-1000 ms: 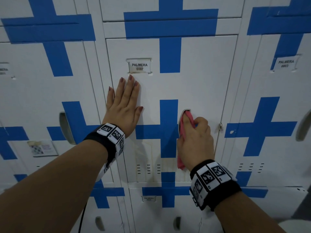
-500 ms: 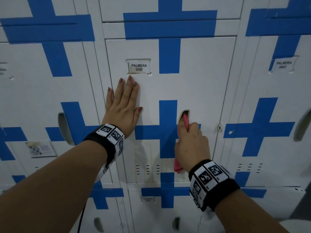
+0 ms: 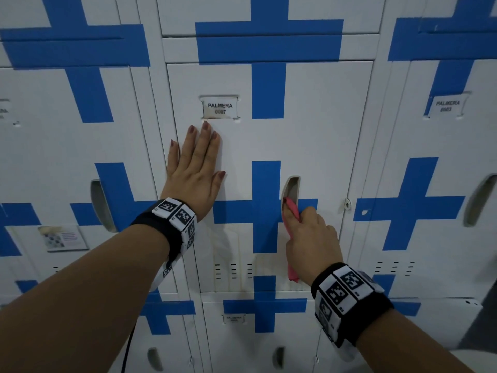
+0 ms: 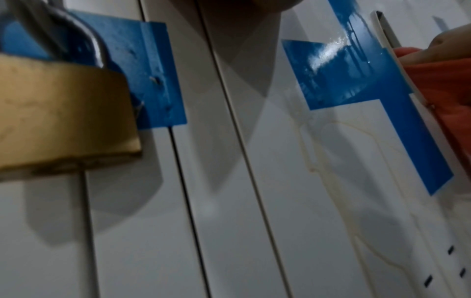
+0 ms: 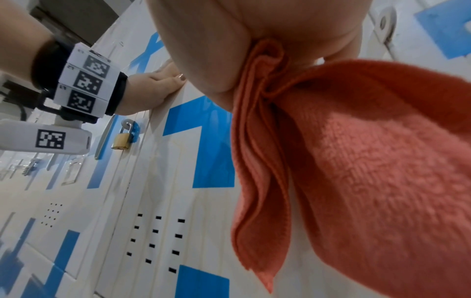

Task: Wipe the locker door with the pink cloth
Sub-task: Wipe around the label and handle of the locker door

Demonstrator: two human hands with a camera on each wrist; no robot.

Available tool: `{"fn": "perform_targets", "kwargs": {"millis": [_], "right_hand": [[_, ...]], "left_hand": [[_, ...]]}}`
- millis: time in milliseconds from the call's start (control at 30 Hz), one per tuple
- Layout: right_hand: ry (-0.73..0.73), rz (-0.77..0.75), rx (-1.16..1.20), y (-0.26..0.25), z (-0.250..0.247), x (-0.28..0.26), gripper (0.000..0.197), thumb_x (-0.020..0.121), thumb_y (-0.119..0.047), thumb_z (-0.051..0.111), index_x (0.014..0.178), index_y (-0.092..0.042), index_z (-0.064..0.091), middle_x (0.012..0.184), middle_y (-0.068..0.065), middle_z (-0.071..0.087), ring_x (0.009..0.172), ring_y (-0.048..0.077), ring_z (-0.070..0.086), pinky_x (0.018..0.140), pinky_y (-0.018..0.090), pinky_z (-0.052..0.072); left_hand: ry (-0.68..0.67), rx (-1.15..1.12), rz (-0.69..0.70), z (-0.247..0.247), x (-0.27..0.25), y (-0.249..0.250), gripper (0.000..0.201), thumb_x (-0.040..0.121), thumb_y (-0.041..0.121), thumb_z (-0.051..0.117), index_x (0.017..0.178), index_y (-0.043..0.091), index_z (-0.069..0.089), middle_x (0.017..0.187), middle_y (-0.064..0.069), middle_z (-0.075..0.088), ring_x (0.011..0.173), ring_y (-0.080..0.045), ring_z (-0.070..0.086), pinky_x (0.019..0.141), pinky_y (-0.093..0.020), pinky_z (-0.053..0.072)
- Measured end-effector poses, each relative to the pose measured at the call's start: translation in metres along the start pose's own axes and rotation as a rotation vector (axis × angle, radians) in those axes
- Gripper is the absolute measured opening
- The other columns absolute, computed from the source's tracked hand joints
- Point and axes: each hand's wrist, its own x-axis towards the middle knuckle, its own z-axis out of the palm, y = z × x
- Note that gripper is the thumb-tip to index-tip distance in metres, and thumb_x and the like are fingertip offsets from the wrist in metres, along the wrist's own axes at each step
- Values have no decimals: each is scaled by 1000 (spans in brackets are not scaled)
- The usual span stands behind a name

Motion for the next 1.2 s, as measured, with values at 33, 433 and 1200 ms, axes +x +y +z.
{"fn": "perform_targets", "kwargs": {"millis": [33,433,1200], "right_hand": [[-6,-3,-15,0,0,0,72,84,-8,41,149,-23,16,102,5,37,83,19,30,70,32,28],[-112,-9,-45,-5,-13,-6,56,85,-13,41,140,-20,33,100,1,33,94,21,44,78,33,35],[-142,-8,-205,-22,-17,4,31,87,-18,43,115,-11,54,109,7,50,89,21,53,65,30,32]], "left_hand": [[0,-3,1,0,0,0,65,97,39,22,148,16,-12,154,1,-21,142,-17,-22,115,-41,-12],[-2,-11,-1,0,0,0,66,97,39,22,148,15,-10,155,1,-18,142,-16,-22,115,-40,-13],[5,1,-6,1,0,0,66,97,39,23,148,15,-10,155,2,-18,141,-17,-23,115,-40,-13]]}}
